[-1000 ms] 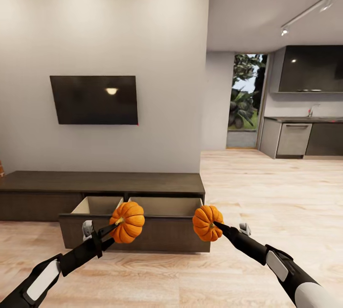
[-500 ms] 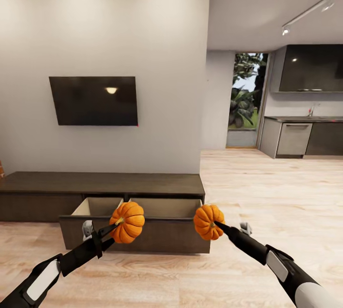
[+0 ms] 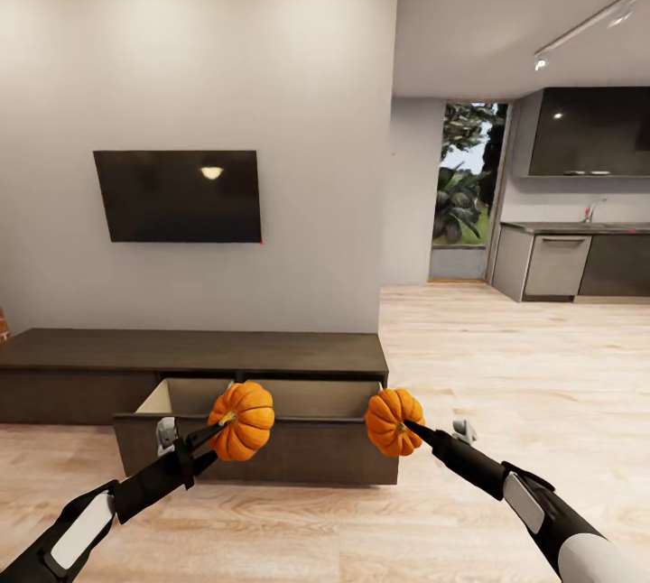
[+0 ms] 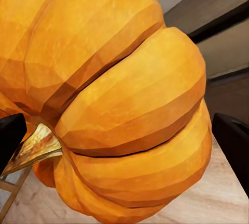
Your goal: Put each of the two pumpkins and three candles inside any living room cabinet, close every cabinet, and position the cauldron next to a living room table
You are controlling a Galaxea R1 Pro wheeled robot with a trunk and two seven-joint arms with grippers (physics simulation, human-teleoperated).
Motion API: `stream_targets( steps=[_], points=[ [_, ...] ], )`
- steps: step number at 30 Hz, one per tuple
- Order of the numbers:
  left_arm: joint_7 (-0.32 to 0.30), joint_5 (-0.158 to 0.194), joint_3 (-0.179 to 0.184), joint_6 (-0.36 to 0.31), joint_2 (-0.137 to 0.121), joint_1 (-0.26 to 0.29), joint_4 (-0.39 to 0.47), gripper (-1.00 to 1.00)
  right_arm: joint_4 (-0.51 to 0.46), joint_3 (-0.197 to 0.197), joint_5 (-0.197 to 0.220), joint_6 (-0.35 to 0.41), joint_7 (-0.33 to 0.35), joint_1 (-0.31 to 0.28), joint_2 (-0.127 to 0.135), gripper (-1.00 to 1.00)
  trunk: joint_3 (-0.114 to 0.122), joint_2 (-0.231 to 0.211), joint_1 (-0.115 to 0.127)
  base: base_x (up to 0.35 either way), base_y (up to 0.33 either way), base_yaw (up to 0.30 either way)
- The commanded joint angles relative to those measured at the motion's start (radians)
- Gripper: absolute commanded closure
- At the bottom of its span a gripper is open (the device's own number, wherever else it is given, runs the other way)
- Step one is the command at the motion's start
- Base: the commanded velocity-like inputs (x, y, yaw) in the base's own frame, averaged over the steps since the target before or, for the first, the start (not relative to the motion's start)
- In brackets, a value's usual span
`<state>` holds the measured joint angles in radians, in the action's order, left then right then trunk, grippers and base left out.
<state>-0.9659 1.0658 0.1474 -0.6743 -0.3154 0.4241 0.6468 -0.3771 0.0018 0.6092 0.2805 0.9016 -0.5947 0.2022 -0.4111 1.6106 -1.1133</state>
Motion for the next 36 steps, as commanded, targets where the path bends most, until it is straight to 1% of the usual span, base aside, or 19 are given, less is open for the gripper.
stream_targets(
  steps=[1,3,6,8,9,10,12,13,14,15,16,18,20,22,24,26,28,29,36],
  points=[
    [0.001,0.009,0.004,-0.006,-0.001,0.001,0.004,1.0,-0.003,0.001,0.006,0.01,0.0,-0.001,0.0,1.0,0.002,-0.007,0.004,0.0,0.0,0.0],
    [0.001,0.009,0.005,-0.007,-0.001,0.001,0.014,1.0,-0.006,0.012,0.006,0.026,-0.002,-0.001,-0.001,1.0,0.008,-0.021,0.012,0.0,0.0,0.0],
    [0.004,0.009,0.008,-0.008,0.0,0.001,0.041,1.0,-0.016,0.064,0.005,0.106,-0.009,-0.001,-0.001,1.0,0.018,-0.042,0.023,0.0,0.0,0.0],
    [0.024,0.01,0.009,-0.009,0.0,0.002,0.067,1.0,-0.065,0.102,0.003,0.171,-0.033,-0.002,-0.003,1.0,0.024,-0.056,0.031,0.0,0.0,0.0],
    [0.047,0.013,0.009,-0.013,-0.001,0.005,0.08,1.0,-0.111,0.116,0.0,0.205,-0.063,-0.002,-0.004,1.0,0.027,-0.063,0.035,0.0,0.0,0.0],
    [0.076,0.016,0.008,-0.024,-0.004,0.012,0.096,1.0,-0.162,0.125,-0.002,0.24,-0.108,-0.003,-0.005,1.0,0.03,-0.07,0.039,0.0,0.0,0.0],
    [0.142,0.016,0.004,-0.065,-0.007,0.027,0.154,1.0,-0.251,0.136,-0.005,0.299,-0.237,-0.006,-0.006,1.0,0.036,-0.084,0.046,0.0,0.0,0.0],
    [0.161,0.015,0.003,-0.077,-0.007,0.03,0.171,1.0,-0.271,0.138,-0.005,0.309,-0.27,-0.006,-0.008,1.0,0.04,-0.091,0.05,0.0,0.0,0.0],
    [0.205,0.016,0.002,-0.095,-0.007,0.034,0.198,1.0,-0.302,0.141,-0.005,0.324,-0.33,-0.008,-0.013,1.0,0.043,-0.098,0.054,0.0,0.0,0.0],
    [0.256,0.017,0.0,-0.107,-0.005,0.037,0.219,1.0,-0.327,0.143,-0.006,0.333,-0.377,-0.009,-0.023,1.0,0.046,-0.105,0.058,0.0,0.0,0.0],
    [0.308,0.019,-0.001,-0.115,-0.004,0.039,0.236,1.0,-0.347,0.144,-0.006,0.34,-0.408,-0.011,-0.034,1.0,0.049,-0.112,0.062,0.0,0.0,0.0],
    [0.4,0.02,-0.005,-0.122,-0.001,0.042,0.273,1.0,-0.379,0.145,-0.007,0.347,-0.446,-0.012,-0.053,1.0,0.055,-0.126,0.069,0.0,0.0,0.0],
    [0.472,0.02,-0.012,-0.125,0.001,0.043,0.305,1.0,-0.4,0.145,-0.008,0.35,-0.462,-0.015,-0.061,1.0,0.062,-0.14,0.077,0.0,0.0,0.0],
    [0.529,0.021,-0.017,-0.126,0.01,0.044,0.323,1.0,-0.412,0.145,-0.008,0.351,-0.469,-0.018,-0.065,1.0,0.068,-0.154,0.085,0.0,0.0,0.0],
    [0.574,0.019,-0.026,-0.126,0.018,0.047,0.335,1.0,-0.422,0.145,-0.008,0.351,-0.472,-0.021,-0.066,1.0,0.074,-0.168,0.092,0.0,0.0,0.0],
    [0.611,0.019,-0.043,-0.126,0.021,0.048,0.34,1.0,-0.432,0.145,-0.009,0.351,-0.473,-0.023,-0.067,1.0,0.08,-0.182,0.1,0.0,0.0,0.0],
    [0.631,0.017,-0.059,-0.126,0.021,0.048,0.342,1.0,-0.437,0.145,-0.009,0.351,-0.474,-0.023,-0.067,1.0,0.087,-0.196,0.108,0.0,0.0,0.0],
    [0.635,0.017,-0.062,-0.126,0.021,0.048,0.342,1.0,-0.438,0.145,-0.009,0.351,-0.474,-0.023,-0.067,1.0,0.09,-0.203,0.111,0.0,0.0,0.0],
    [0.647,0.017,-0.079,-0.121,0.022,0.048,0.344,1.0,-0.44,0.145,-0.009,0.351,-0.473,-0.024,-0.066,1.0,0.09,-0.203,0.111,0.0,0.0,0.0]
  ],
)
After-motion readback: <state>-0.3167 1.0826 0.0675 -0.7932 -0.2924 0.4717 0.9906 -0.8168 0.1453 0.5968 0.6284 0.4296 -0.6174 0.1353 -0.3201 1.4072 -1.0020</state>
